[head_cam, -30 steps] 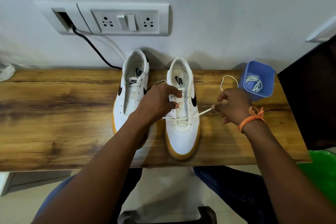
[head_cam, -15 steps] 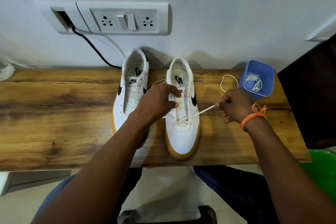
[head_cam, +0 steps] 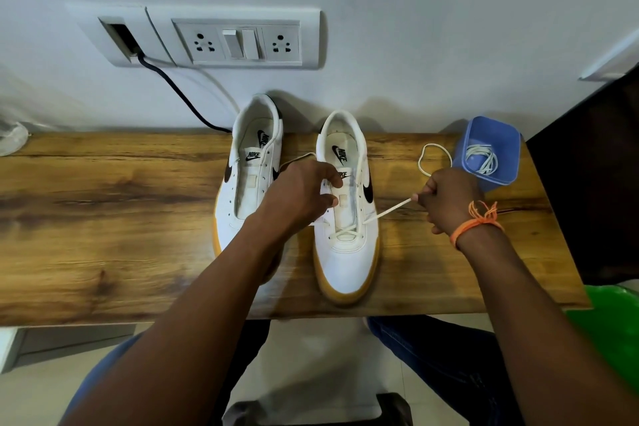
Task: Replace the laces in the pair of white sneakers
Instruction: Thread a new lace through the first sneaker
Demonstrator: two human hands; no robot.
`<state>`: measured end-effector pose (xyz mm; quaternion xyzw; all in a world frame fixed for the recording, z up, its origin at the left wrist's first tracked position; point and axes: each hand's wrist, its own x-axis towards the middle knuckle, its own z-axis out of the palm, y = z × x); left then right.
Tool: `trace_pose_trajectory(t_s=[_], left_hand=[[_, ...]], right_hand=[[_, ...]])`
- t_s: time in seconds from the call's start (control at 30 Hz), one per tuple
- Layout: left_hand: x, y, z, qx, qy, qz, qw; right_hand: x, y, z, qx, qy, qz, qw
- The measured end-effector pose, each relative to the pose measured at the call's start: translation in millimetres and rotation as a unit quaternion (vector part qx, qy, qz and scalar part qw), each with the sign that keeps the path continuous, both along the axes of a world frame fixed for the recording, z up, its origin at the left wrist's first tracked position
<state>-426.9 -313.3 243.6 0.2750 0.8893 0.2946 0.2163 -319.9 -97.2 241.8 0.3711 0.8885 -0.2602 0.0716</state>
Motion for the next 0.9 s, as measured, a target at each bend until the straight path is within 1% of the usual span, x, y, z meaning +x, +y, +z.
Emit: trace_pose_trajectory(t_s=[0.13,0.2,0.27,0.37,0.4,0.43,0.47,0.5,0.57,0.6,0.67,0.73,0.8,0.9], left_hand=[[10,4,0,0.01,0.014,-0.029,0.999],[13,3,1,-0.001,0.0,-0.015,1.0],[9,-1,5,-0.064,-0.045,-0.006,0.997],[3,-5,15,-0.179,-0.137,-0.068,0.972],[1,-7,19,-0.199,-0.17,-0.083,0.962],[0,-7,22,-0.196,-0.203,-0.085,0.956],[-3,-8,24,-0.173,-0.233,-0.076,0.954],[-7,-10,26,-0.128,-0.255,-0.057,0.957],[-16,-14,31,-0.004,-0.279,-0.001,0.96],[-19,-15,36,0.066,-0.293,0.025,0.953],[-21,-18,47,0.184,-0.326,0.051,0.926],[-22,-21,50,0.273,-0.37,0.048,0.887],[-22,-21,51,0.332,-0.398,0.034,0.855],[-22,-20,59,0.392,-0.397,0.057,0.828]], right_hand=[[1,-6,1,-0.033,0.037,0.02,0.999],[1,-11,1,-0.059,0.058,0.022,0.996],[0,-17,3,-0.082,0.069,0.029,0.994],[-1,-25,5,-0.098,0.093,0.044,0.99],[-2,-29,7,-0.103,0.107,0.049,0.988],[-2,-34,9,-0.114,0.124,0.053,0.984],[-3,-39,11,-0.13,0.14,0.058,0.98],[-5,-45,15,-0.153,0.155,0.066,0.974],[-8,-58,21,-0.222,0.17,0.082,0.957],[-9,-64,23,-0.269,0.17,0.087,0.944],[-11,-75,25,-0.366,0.158,0.092,0.913],[-11,-84,23,-0.425,0.152,0.106,0.886],[-10,-90,19,-0.439,0.147,0.127,0.877],[-8,-94,14,-0.388,0.124,0.166,0.898]])
